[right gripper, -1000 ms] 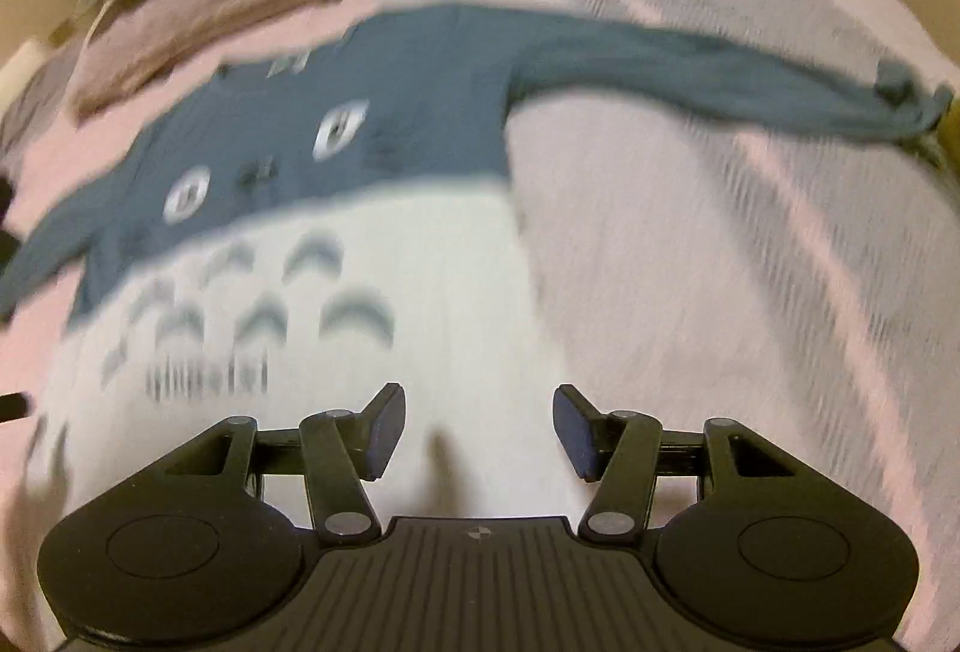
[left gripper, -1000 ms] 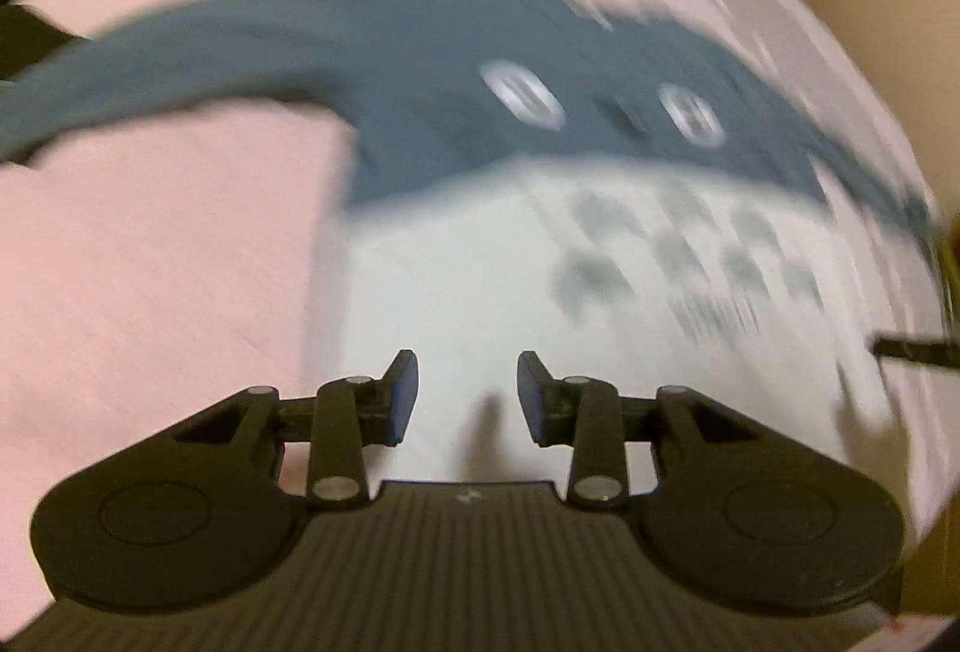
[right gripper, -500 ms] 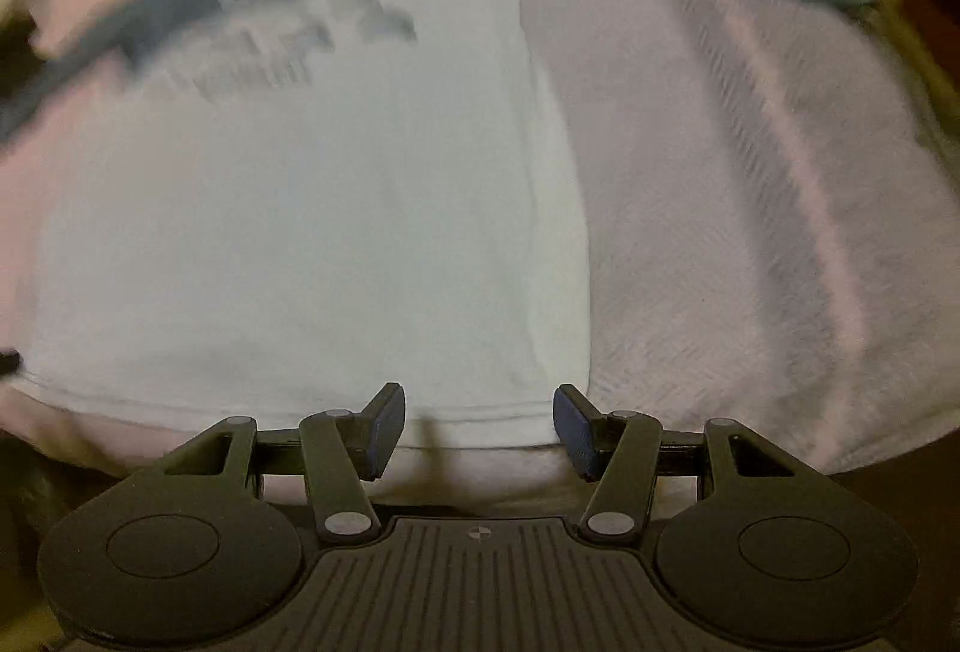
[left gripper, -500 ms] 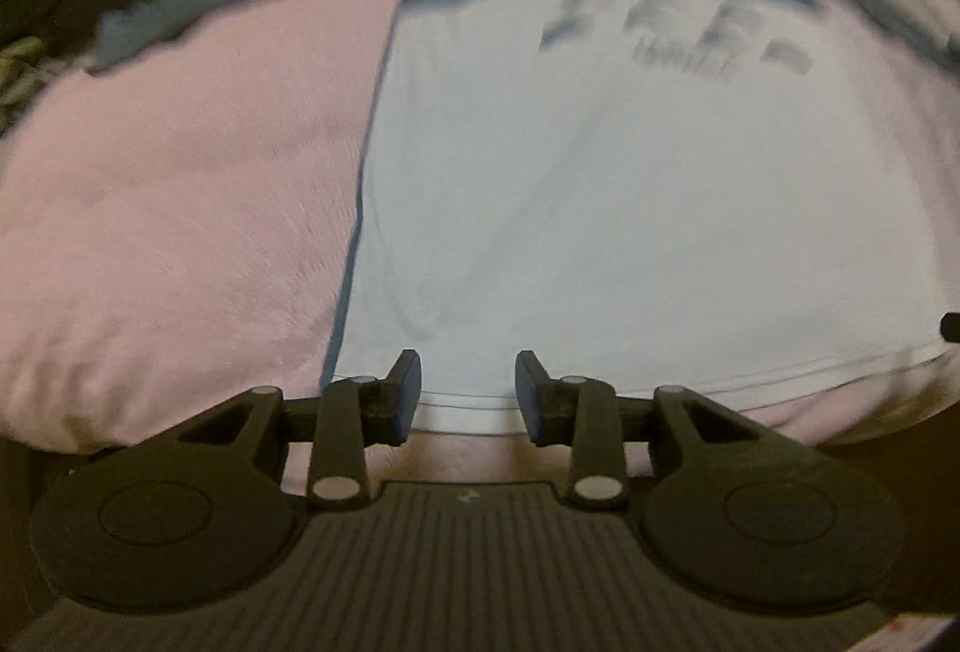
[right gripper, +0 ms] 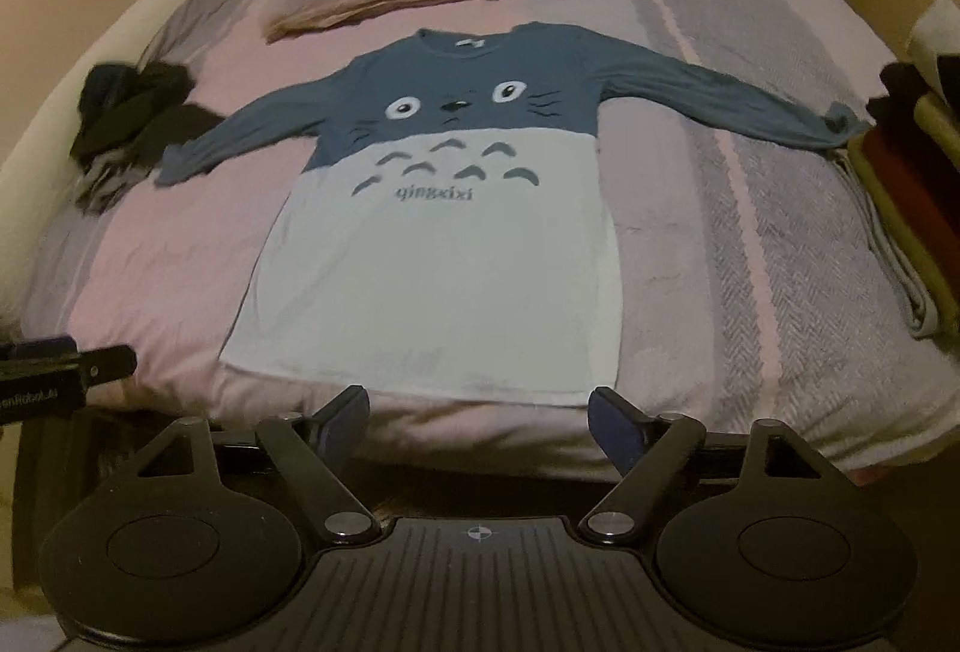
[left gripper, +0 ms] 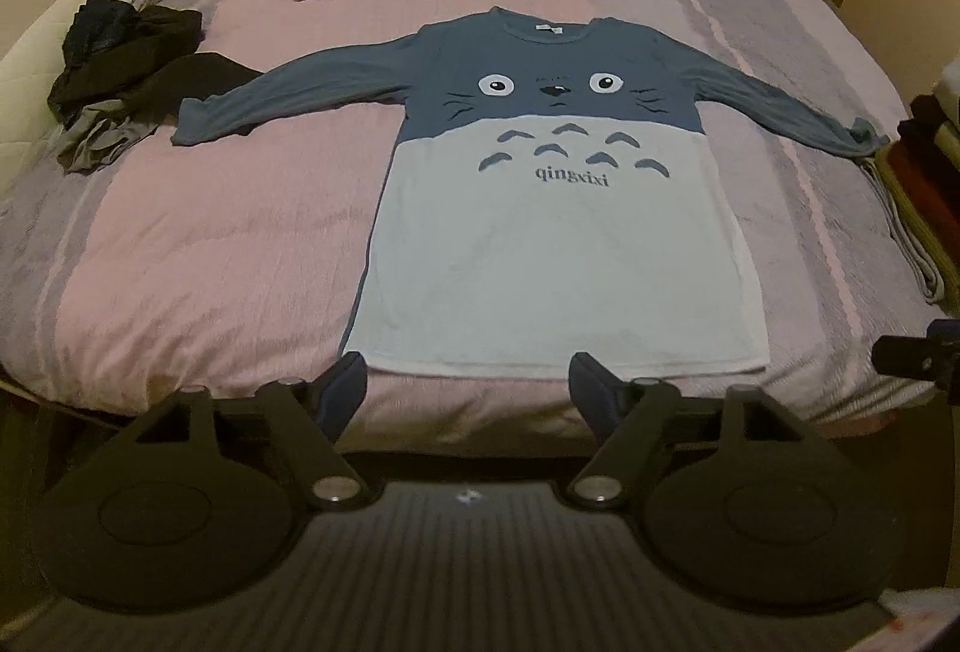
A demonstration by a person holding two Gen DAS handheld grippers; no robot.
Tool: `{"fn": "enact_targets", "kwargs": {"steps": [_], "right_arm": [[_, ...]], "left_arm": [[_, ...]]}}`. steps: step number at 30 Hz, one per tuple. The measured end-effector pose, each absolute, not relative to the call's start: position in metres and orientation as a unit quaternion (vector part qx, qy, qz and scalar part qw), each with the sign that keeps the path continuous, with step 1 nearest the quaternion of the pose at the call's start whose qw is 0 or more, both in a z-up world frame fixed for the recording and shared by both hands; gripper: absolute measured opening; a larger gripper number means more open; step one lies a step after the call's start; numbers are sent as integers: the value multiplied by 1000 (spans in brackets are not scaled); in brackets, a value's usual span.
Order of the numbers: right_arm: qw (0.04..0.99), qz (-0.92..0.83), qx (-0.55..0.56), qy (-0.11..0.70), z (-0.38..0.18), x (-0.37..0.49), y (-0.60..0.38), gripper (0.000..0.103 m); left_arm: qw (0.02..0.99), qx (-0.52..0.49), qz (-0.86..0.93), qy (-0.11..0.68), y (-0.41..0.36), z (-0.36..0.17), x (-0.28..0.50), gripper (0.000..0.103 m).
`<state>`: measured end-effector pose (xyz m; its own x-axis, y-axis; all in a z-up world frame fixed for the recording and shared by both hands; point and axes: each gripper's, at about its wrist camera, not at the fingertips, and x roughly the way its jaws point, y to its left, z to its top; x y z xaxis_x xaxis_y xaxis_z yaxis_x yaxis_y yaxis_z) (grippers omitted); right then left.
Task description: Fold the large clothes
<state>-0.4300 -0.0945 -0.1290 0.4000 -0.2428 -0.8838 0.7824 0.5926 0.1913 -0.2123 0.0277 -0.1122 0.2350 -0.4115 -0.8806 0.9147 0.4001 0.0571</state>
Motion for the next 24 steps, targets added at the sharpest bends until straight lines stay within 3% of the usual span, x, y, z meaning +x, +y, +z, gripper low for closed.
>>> {"fn": "enact_targets", "kwargs": {"steps": [24], "right_arm": [[752,-321,306,488,-133,-433,-55,78]], "left_arm": [[687,344,-479,425,44,-109,-225,75]]}}
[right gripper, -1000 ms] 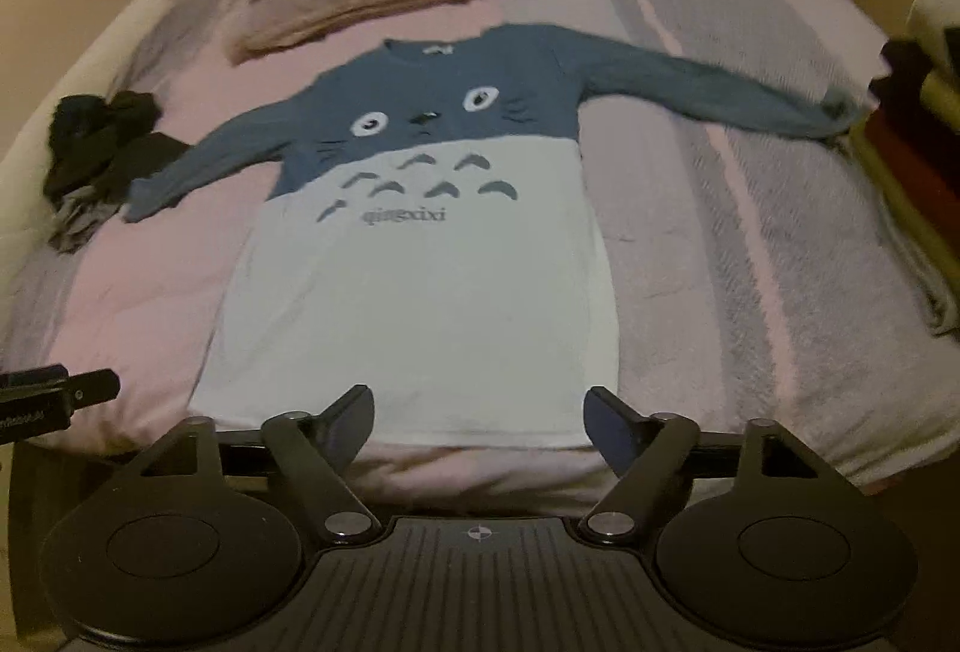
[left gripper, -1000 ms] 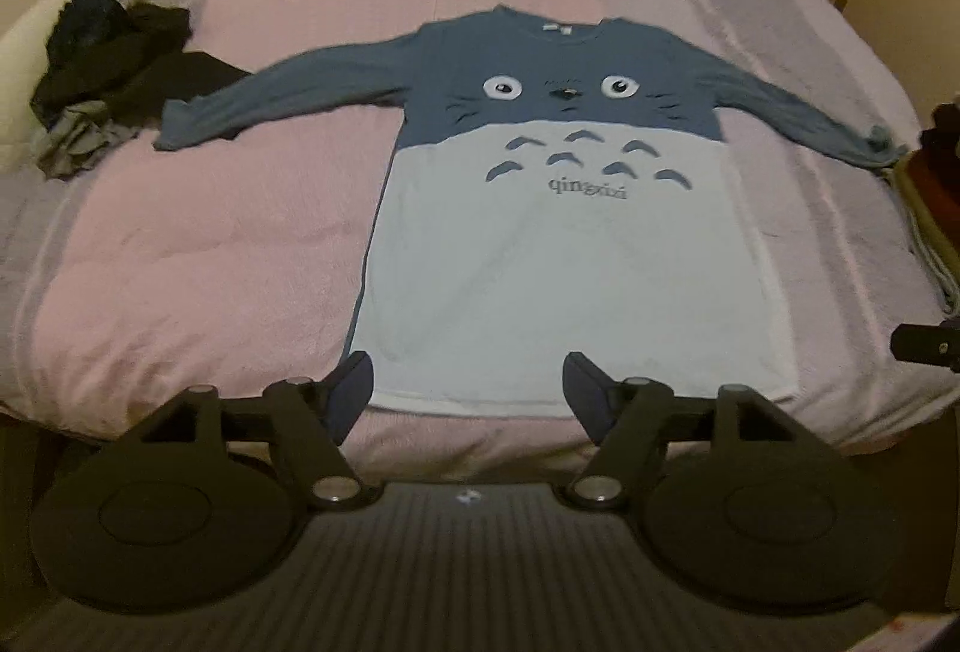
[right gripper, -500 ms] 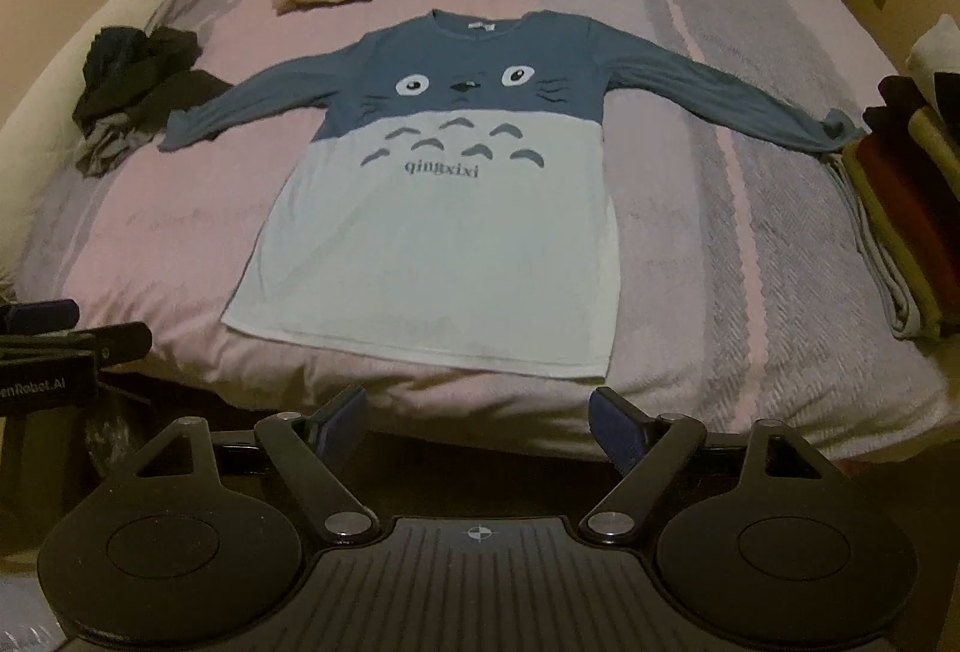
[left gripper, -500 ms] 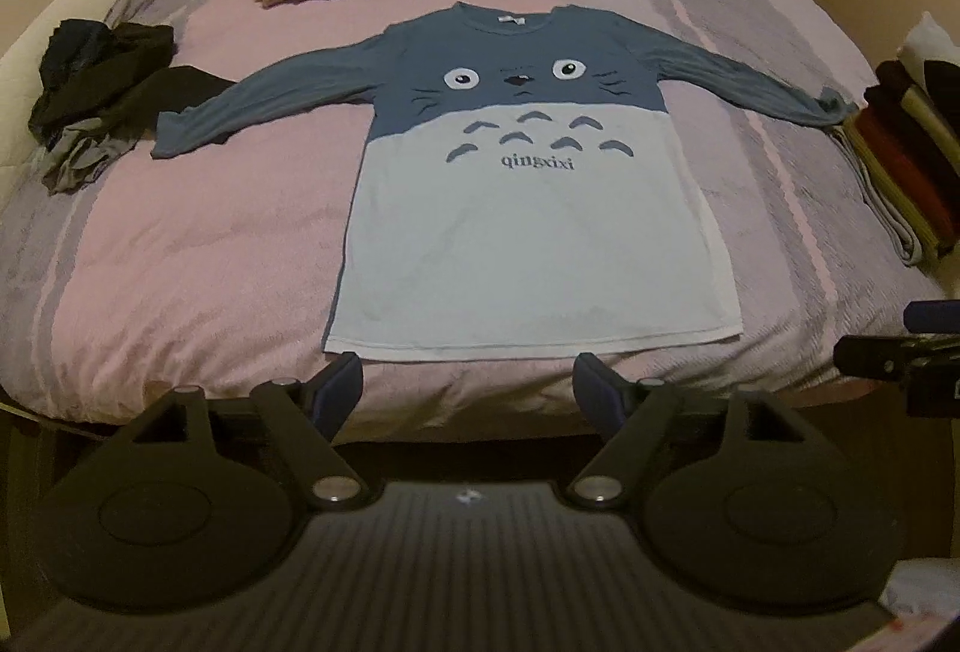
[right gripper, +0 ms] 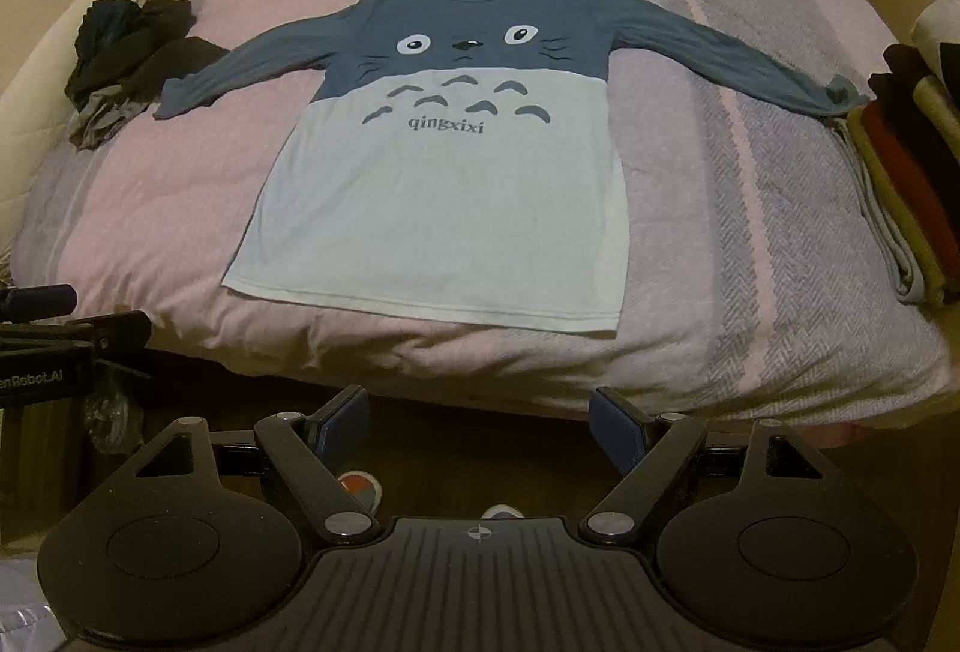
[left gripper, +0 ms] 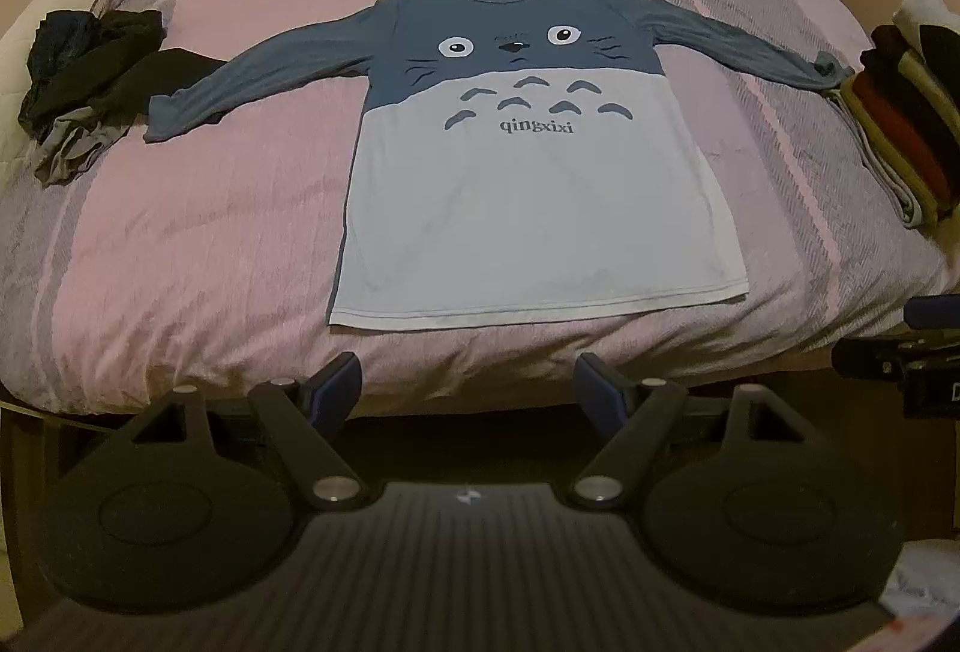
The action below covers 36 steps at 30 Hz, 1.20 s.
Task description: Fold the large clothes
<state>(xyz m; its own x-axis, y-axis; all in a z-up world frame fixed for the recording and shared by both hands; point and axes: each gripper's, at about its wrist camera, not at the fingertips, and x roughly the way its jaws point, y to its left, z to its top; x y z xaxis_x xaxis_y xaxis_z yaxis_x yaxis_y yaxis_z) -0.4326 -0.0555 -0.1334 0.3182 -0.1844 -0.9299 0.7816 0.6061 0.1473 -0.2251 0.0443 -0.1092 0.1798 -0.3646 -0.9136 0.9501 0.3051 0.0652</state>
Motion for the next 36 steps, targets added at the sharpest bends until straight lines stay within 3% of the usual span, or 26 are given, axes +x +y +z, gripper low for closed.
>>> {"fn": "enact_targets", "kwargs": {"steps": [22,29,36], "right_arm": [[762,-335,301,465,-133,-437,-73,78],[794,-348,314,387,-133,-435,-117,78],[746,-397,404,351,-186,-400,-215,78]], "left_arm": [[701,307,-481,428,45,-114,-213,78],[723,221,-455,470,29,-131,-149,79],[747,137,-405,509,-16,-179,-42,79]]}}
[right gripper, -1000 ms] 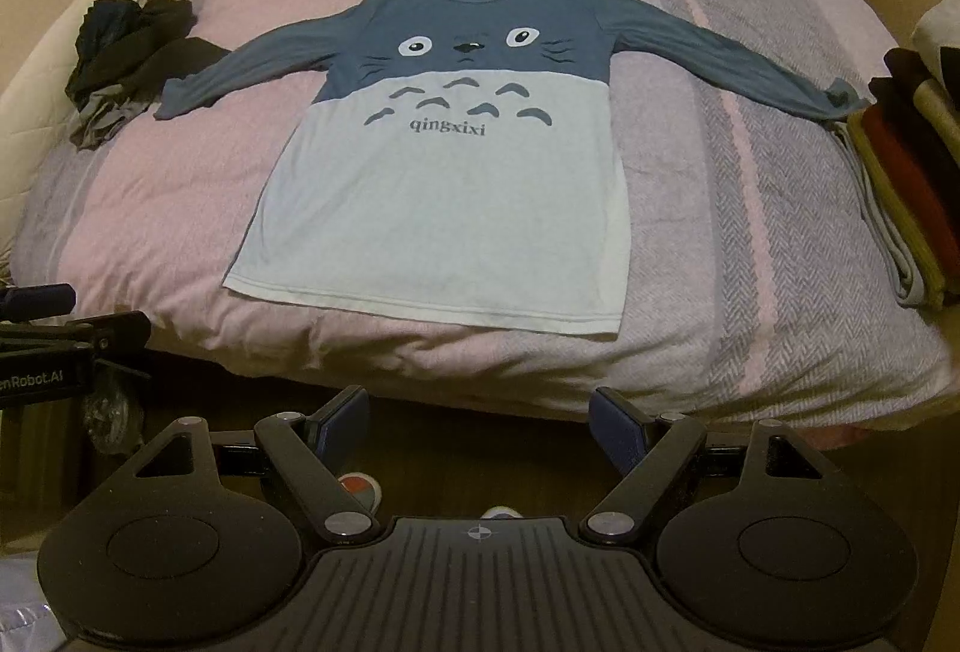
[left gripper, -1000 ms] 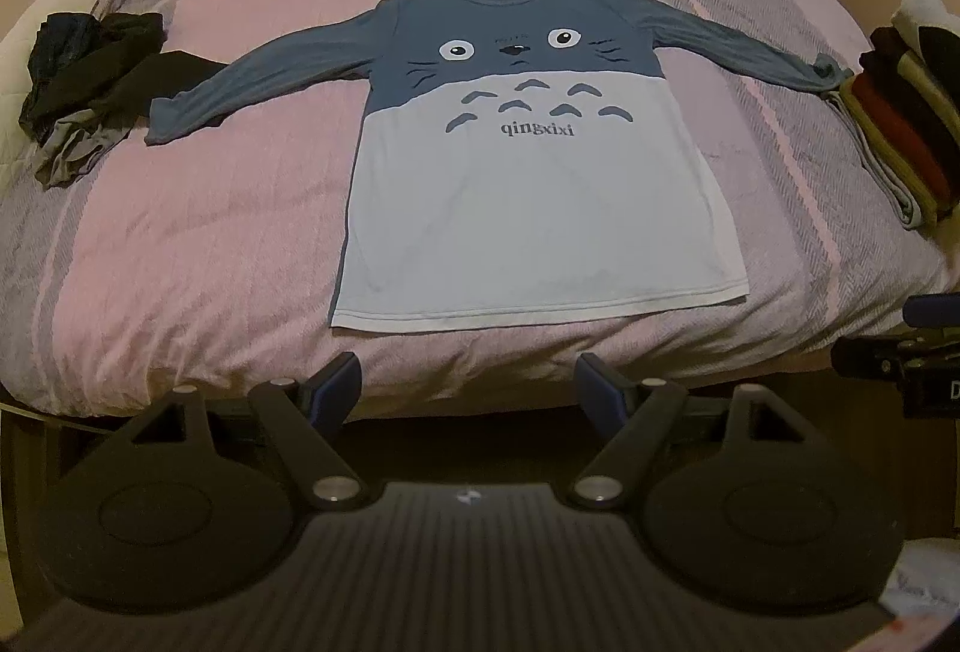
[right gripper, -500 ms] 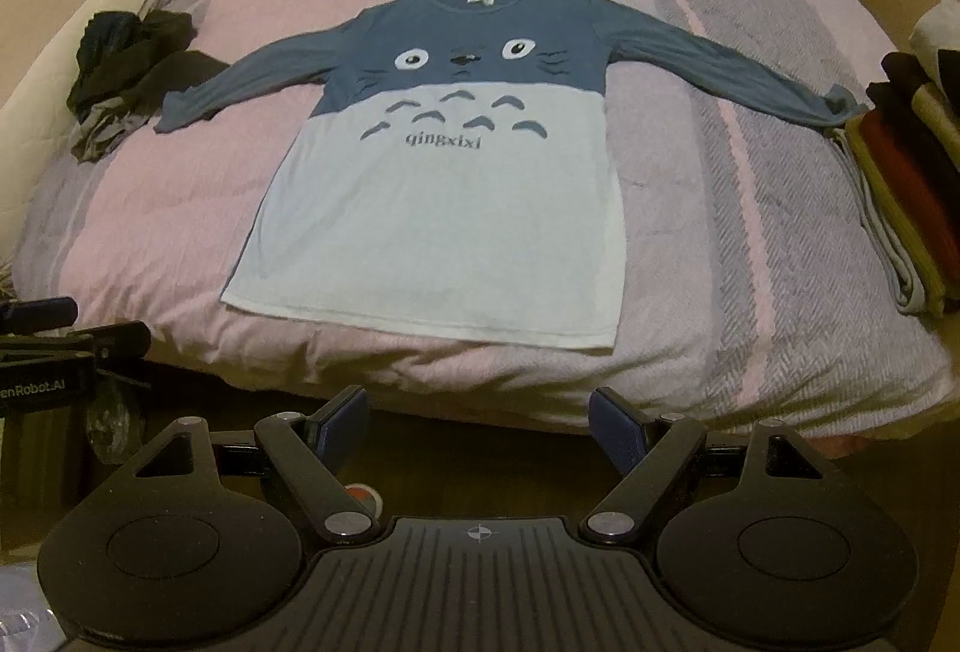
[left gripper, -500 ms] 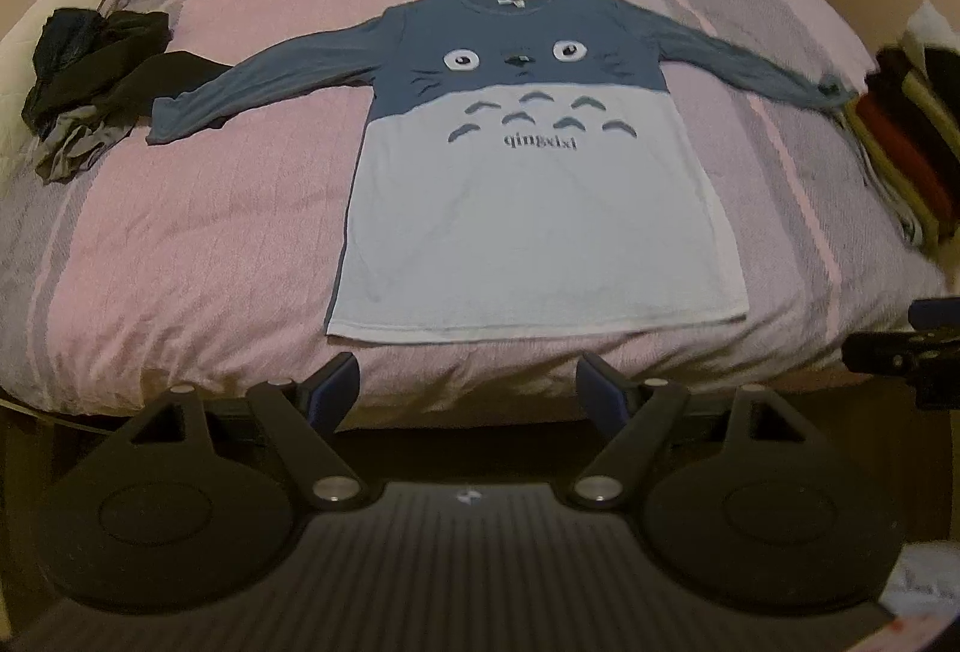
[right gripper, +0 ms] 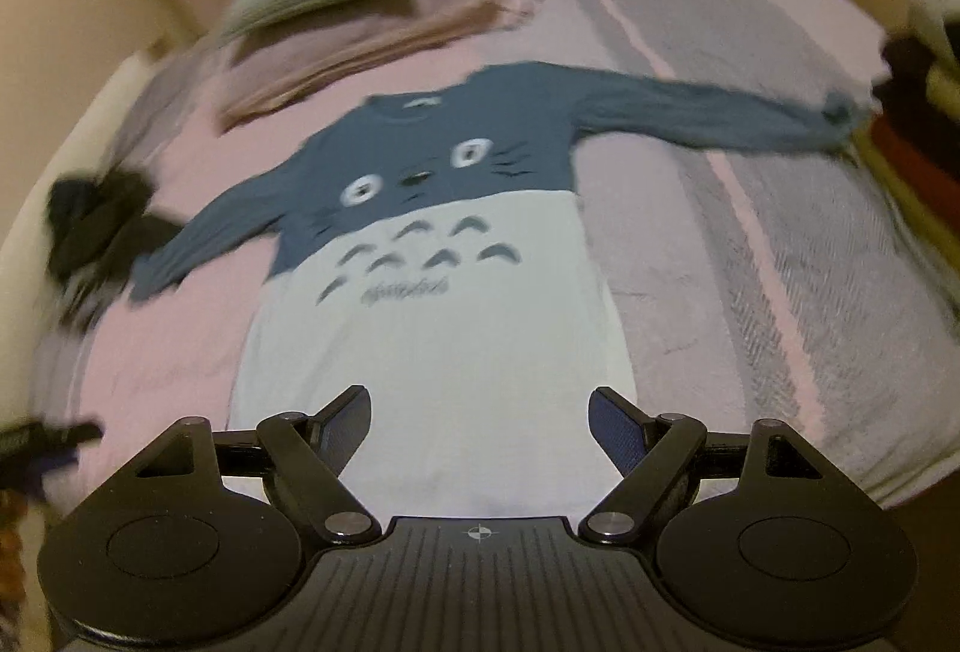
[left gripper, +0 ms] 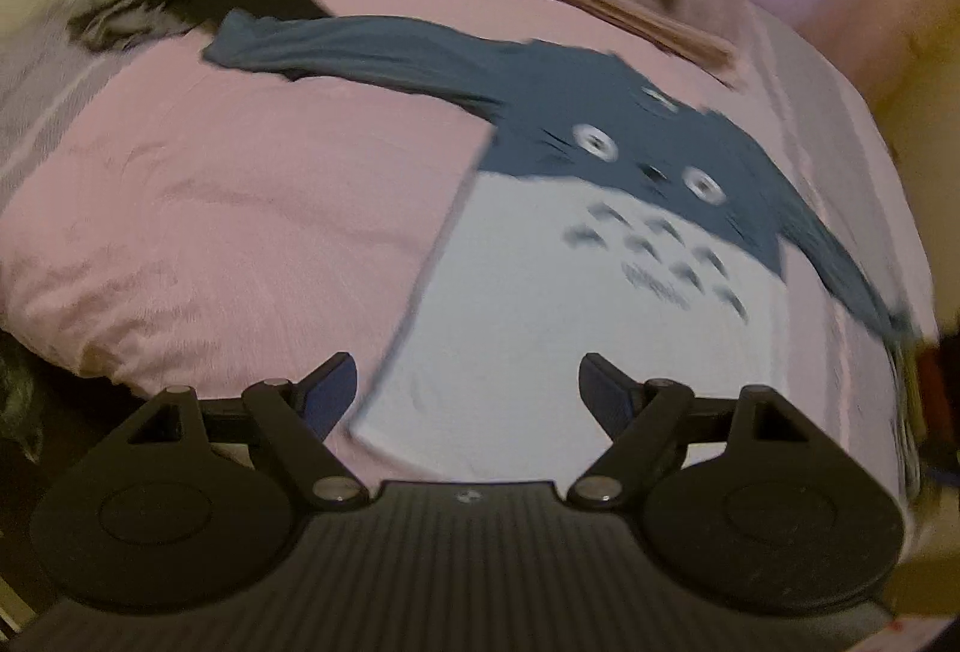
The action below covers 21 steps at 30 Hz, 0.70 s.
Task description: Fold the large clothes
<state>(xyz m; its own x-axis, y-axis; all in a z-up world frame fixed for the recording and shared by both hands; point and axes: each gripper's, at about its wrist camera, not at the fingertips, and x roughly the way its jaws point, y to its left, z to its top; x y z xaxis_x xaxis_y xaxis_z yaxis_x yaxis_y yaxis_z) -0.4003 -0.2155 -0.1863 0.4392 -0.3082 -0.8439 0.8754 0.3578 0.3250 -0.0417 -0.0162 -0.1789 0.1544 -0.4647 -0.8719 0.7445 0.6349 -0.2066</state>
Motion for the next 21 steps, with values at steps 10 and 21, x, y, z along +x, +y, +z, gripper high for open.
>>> {"fn": "enact_targets", "kwargs": {"steps": [10,21], "right_arm": [[647,-504,473,321,-276,-323,-353,77],[617,-544,464,328,-325,-256,-412,77]], "left_arm": [[780,-17,-321,538,-106,-297,189,70],[814,-86,-236,524,-164,-367,366,56]]}}
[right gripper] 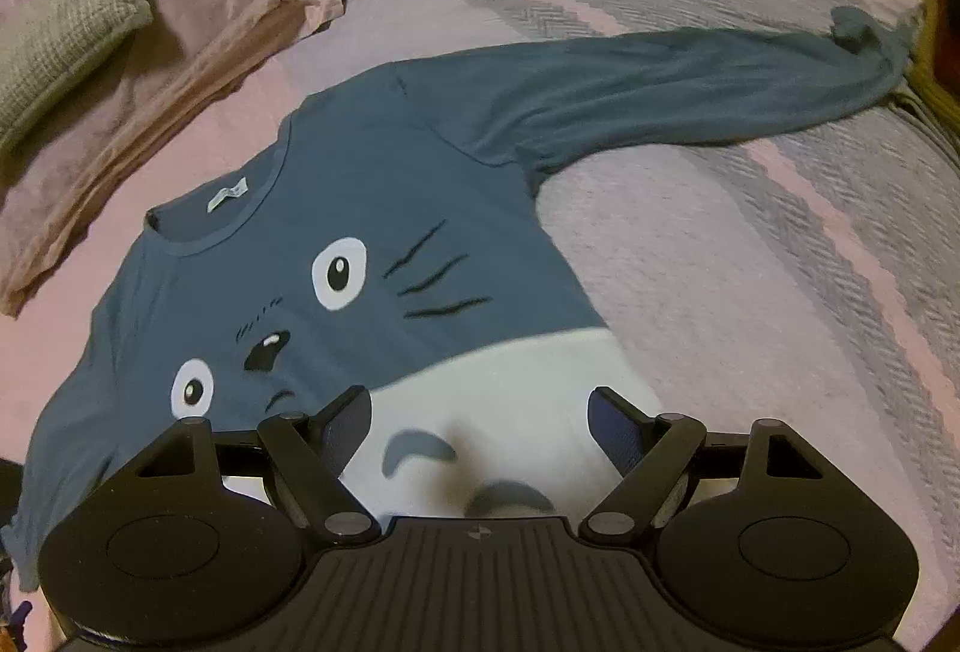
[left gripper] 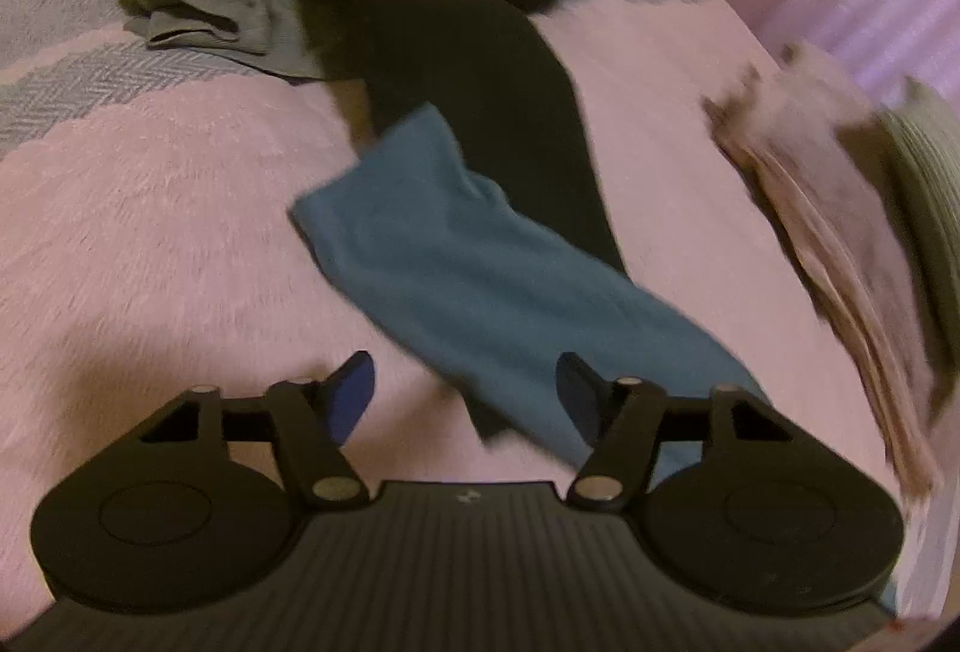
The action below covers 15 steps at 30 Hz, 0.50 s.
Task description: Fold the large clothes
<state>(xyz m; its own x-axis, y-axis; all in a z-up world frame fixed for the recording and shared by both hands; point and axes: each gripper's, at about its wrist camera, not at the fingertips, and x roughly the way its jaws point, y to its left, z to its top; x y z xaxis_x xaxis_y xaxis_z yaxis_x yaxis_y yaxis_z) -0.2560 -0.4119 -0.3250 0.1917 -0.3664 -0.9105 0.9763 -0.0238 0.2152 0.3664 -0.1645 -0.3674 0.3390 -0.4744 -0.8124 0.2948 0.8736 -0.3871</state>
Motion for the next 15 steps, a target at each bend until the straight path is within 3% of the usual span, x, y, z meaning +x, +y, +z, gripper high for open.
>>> {"fn": "enact_targets", "kwargs": {"steps": [5,7,11,15], "right_arm": [[611,-551,459,337,-333,-245,-428,78],[609,-553,458,337,-336,-244,-431,77],[615,-547,451,345,-339,-245,-435,78],[623,-542,446,345,-343,-257,-434,78]], "left_arm": [[816,-126,-192,530,-157,-393,392,49],[814,-150,-176,533,-150,-404,396,41],[815,-175,-160,528,-148,-416,397,14],[822,-190,-151,515,-153,-411,401,0]]}}
